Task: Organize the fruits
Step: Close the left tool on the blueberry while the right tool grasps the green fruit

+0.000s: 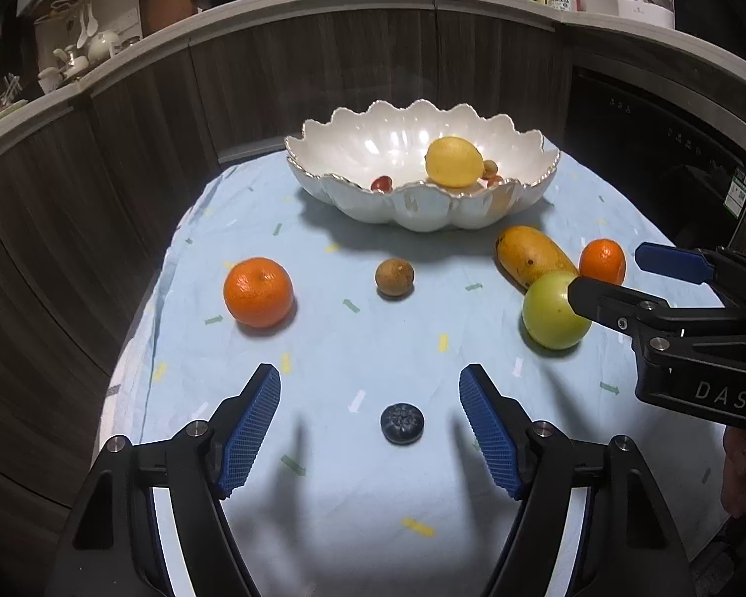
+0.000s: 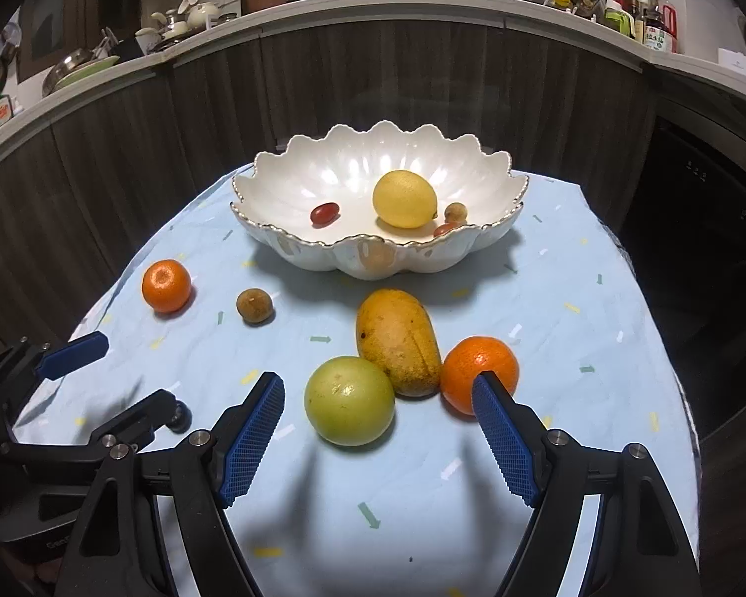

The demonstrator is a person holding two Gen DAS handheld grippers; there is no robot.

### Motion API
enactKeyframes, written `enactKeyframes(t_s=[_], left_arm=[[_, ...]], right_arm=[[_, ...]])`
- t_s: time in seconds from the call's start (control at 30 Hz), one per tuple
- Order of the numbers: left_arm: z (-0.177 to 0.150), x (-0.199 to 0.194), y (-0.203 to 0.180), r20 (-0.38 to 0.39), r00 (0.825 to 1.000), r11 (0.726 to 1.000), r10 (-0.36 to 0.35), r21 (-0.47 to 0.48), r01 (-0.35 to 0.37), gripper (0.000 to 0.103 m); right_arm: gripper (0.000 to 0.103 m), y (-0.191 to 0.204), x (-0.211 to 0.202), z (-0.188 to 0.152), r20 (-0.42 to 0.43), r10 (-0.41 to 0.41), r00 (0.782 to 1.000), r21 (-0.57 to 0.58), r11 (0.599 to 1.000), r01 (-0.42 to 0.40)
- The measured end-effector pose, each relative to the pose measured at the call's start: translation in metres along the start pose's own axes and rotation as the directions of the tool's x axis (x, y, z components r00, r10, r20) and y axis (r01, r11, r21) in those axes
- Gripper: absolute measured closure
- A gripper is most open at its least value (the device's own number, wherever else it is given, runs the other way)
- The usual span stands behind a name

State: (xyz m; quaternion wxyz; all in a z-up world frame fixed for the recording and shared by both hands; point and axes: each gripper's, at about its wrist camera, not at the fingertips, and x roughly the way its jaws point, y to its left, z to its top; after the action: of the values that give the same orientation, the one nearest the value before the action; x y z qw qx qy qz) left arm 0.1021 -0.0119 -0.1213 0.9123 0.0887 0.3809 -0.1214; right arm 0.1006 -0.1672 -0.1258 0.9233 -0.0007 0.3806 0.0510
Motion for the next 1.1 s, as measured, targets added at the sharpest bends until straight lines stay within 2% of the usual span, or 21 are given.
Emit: enactKeyframes(t_s=[0.1, 0.17, 0.37, 0.57, 0.67, 0.8, 1.1], left_arm=[[-0.004, 0.004, -0.002, -0.017, 1.0, 1.0, -0.009, 0.004, 0.009, 0.034], [-0.006, 0.007, -0.004, -0.031, 0.999, 1.0, -0.021, 0.009, 0.021, 0.042], [-0.011, 0.016, -0.009, -0.068, 0.997, 0.999, -0.033, 0.021, 0.034, 0.047], [-0.014, 0.024, -0.009, -0.099, 0.994, 0.998, -0.053, 0.009, 0.054, 0.062], [-0.013, 0.025, -0.008, -0.097, 0.994, 0.999, -0.05, 0.004, 0.05, 0.063], [-0.014, 0.029, -0.008, -0.107, 0.993, 0.999, -0.054, -0.002, 0.054, 0.064], [-0.013, 0.031, -0.008, -0.098, 0.992, 0.997, -0.082, -0.009, 0.081, 0.074]], right_arm=[[0.024, 0.002, 0.003, -0.002, 0.002, 0.001, 1.0, -0.009, 1.0, -0.001], [0.024, 0.003, 0.005, -0.004, -0.003, 0.007, 1.0, -0.01, 1.0, -0.007], [0.025, 0.005, 0.013, -0.008, -0.02, 0.017, 1.0, -0.015, 1.0, -0.018], [0.033, 0.005, 0.021, -0.01, -0.037, 0.031, 0.999, -0.017, 0.999, -0.032], [0.037, 0.005, 0.025, -0.01, -0.05, 0.036, 0.998, -0.016, 0.999, -0.037], [0.037, 0.005, 0.029, -0.01, -0.054, 0.039, 0.998, -0.012, 0.999, -0.04], [0.042, 0.003, 0.042, -0.012, -0.096, 0.05, 0.994, 0.006, 0.999, -0.05]])
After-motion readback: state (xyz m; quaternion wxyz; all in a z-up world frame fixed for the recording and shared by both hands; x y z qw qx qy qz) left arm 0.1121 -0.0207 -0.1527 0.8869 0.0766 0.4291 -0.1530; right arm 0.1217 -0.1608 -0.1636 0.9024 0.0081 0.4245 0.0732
